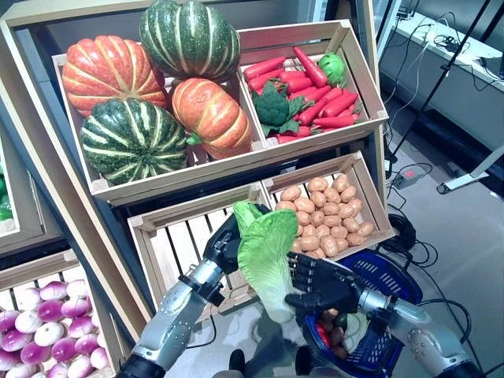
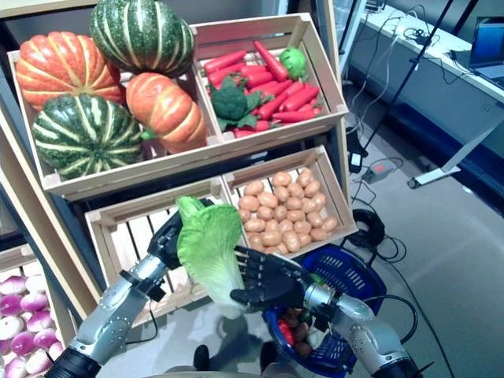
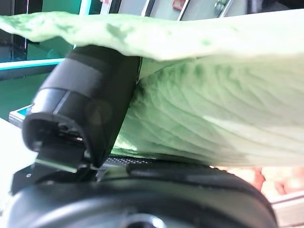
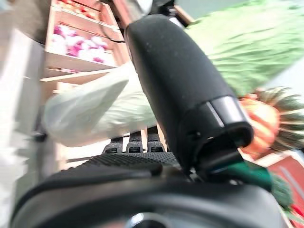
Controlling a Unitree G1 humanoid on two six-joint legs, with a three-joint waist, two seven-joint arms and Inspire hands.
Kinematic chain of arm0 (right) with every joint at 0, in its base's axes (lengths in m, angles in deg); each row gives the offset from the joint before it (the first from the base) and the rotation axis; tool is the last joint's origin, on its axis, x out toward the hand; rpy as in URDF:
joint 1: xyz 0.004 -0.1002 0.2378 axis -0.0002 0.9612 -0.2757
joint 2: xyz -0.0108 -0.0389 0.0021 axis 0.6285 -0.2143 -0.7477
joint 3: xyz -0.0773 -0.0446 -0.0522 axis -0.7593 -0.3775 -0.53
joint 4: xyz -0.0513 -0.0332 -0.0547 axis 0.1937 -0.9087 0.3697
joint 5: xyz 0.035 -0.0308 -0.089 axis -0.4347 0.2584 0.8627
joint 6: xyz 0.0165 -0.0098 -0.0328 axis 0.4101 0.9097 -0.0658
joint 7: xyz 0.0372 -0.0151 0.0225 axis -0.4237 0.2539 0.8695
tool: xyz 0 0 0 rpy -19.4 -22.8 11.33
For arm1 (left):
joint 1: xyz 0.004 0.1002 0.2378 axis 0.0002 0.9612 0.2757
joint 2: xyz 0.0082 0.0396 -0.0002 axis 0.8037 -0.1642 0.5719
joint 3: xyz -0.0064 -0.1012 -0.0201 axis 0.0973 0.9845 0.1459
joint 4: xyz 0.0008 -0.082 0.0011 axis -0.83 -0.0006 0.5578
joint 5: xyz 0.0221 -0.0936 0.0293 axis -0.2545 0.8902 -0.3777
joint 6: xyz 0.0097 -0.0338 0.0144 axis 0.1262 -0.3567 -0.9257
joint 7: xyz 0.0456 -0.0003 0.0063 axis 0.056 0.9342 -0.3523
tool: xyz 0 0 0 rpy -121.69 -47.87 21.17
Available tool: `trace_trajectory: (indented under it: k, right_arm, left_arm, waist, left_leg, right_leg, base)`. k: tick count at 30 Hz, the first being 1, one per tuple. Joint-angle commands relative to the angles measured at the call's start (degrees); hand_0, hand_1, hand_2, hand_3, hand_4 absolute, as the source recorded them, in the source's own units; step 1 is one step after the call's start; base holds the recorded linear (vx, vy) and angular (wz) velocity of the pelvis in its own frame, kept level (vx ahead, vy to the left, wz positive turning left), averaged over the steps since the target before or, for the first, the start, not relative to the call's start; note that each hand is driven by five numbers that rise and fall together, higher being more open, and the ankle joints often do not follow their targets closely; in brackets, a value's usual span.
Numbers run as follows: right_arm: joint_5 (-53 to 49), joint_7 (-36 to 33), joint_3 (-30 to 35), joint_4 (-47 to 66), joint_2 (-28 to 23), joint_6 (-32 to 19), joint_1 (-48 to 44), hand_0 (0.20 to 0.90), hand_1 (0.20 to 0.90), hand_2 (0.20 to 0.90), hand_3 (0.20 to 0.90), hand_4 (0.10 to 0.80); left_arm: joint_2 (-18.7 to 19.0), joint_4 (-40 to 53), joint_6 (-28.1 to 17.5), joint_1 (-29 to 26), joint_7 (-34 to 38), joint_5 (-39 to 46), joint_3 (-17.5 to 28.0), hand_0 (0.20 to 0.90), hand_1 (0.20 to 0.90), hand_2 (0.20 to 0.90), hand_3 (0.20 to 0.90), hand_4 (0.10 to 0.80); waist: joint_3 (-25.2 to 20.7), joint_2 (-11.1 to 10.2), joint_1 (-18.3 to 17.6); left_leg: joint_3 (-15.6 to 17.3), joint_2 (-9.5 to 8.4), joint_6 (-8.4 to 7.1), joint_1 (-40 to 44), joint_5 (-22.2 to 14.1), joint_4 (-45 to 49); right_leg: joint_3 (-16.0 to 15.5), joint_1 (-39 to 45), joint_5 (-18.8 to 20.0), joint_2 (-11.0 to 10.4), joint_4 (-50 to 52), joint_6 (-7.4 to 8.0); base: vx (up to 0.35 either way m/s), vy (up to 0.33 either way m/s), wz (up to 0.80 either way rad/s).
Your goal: Put vegetables into the basket
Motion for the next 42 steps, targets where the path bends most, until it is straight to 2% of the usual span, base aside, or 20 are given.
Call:
trace_trajectory:
  k: [1, 8, 14, 18, 19, 20, 31, 42]
  right_arm:
    - [-0.5, 3.6, -2.5, 3.2, -0.8, -1.0, -2.4, 0.900, 0.900, 0.900, 0.900, 0.800]
    - [0.6, 2.7, -4.4, 0.7, -0.6, 0.9, -3.5, 0.900, 0.900, 0.900, 0.900, 0.800]
    - [1.3, -4.6, -5.0, 0.2, 0.3, 3.1, -3.1, 0.900, 0.900, 0.900, 0.900, 0.800]
    - [1.0, -7.1, -4.8, -0.5, 1.4, 3.6, -2.8, 0.900, 0.900, 0.900, 0.900, 0.800]
    - [0.7, -8.0, -4.9, -0.6, 1.6, 3.5, -2.7, 0.316, 0.316, 0.316, 0.316, 0.411]
    - [0.3, -9.2, -4.8, -0.8, 2.0, 3.4, -2.6, 0.300, 0.300, 0.300, 0.300, 0.400]
    - [-2.4, -16.0, -3.0, -1.0, 4.4, 1.9, -2.0, 0.300, 0.300, 0.300, 0.300, 0.400]
    - [-2.2, -16.5, -1.8, -0.5, 3.6, -0.3, -1.9, 0.300, 0.300, 0.300, 0.300, 0.400]
  left_arm:
    - [-0.9, 8.3, -5.1, -7.0, -3.1, 1.7, 0.7, 0.300, 0.300, 0.300, 0.300, 0.400]
    - [-1.1, 8.3, -5.5, -8.4, -4.4, 1.6, -0.3, 0.300, 0.300, 0.300, 0.300, 0.400]
    - [-1.4, 9.0, -6.0, -8.2, -4.7, 1.1, -0.5, 0.300, 0.300, 0.300, 0.300, 0.400]
    - [-1.4, 9.7, -5.7, -8.1, -4.7, 0.8, -0.8, 0.300, 0.300, 0.300, 0.300, 0.400]
    - [-1.3, 9.5, -5.8, -8.1, -5.0, 0.9, -1.0, 0.300, 0.300, 0.300, 0.300, 0.400]
    - [-1.3, 9.4, -5.7, -8.1, -5.3, 0.9, -1.2, 0.300, 0.300, 0.300, 0.300, 0.400]
    - [-1.0, 9.9, -2.4, -7.5, -8.2, -1.7, -1.9, 0.300, 0.300, 0.300, 0.300, 0.400]
    - [1.2, 9.2, 1.6, -7.5, -12.3, -3.8, -3.0, 0.300, 0.300, 0.300, 0.300, 0.400]
  waist:
    - [-4.0, -2.4, 0.8]
    - [-4.3, -2.3, 0.8]
    - [-4.7, -2.1, 0.5]
    - [-4.7, -2.0, 0.3]
    - [-4.7, -2.0, 0.3]
    - [-4.8, -2.0, 0.2]
    - [-5.0, -1.7, -0.1]
    - [-5.3, -1.3, -0.5]
  left_leg:
    - [-1.4, -0.37, -0.67, 1.2, -4.7, 0.1]
    - [-1.4, -0.35, -0.67, 1.4, -4.7, 0.1]
    - [-1.3, -0.42, -0.66, 1.4, -4.7, 0.1]
    - [-1.3, -0.46, -0.56, 1.3, -4.6, 0.1]
    - [-1.2, -0.46, -0.55, 1.3, -4.5, 0.1]
    - [-1.2, -0.46, -0.57, 1.2, -4.5, 0.1]
    - [-1.0, -0.55, -0.30, 1.1, -4.6, 0.1]
    - [-0.6, -0.41, -0.34, 0.7, -4.4, 0.1]
  right_leg:
    - [0.1, 3.4, -2.2, -3.9, 0.5, 2.93]
    - [0.3, 3.6, -2.0, -3.9, 0.4, 2.95]
    - [0.6, 3.6, -1.9, -3.8, 0.3, 2.96]
    - [0.7, 3.4, -1.7, -3.8, 0.3, 3.00]
    - [0.7, 3.4, -1.7, -3.8, 0.3, 3.00]
    - [0.7, 3.4, -1.7, -3.8, 0.3, 3.02]
    - [1.1, 3.1, -1.6, -3.7, 0.1, 3.05]
    - [1.3, 2.7, -1.5, -3.7, 0.1, 3.27]
  base:
    - [0.000, 0.000, 0.00]
    - [0.000, 0.000, 0.00]
    - [0.000, 0.000, 0.00]
    - [0.000, 0.000, 0.00]
    - [0.000, 0.000, 0.00]
    - [0.000, 0.000, 0.00]
    - [0.000, 0.000, 0.00]
    - [0.000, 0.000, 0.00]
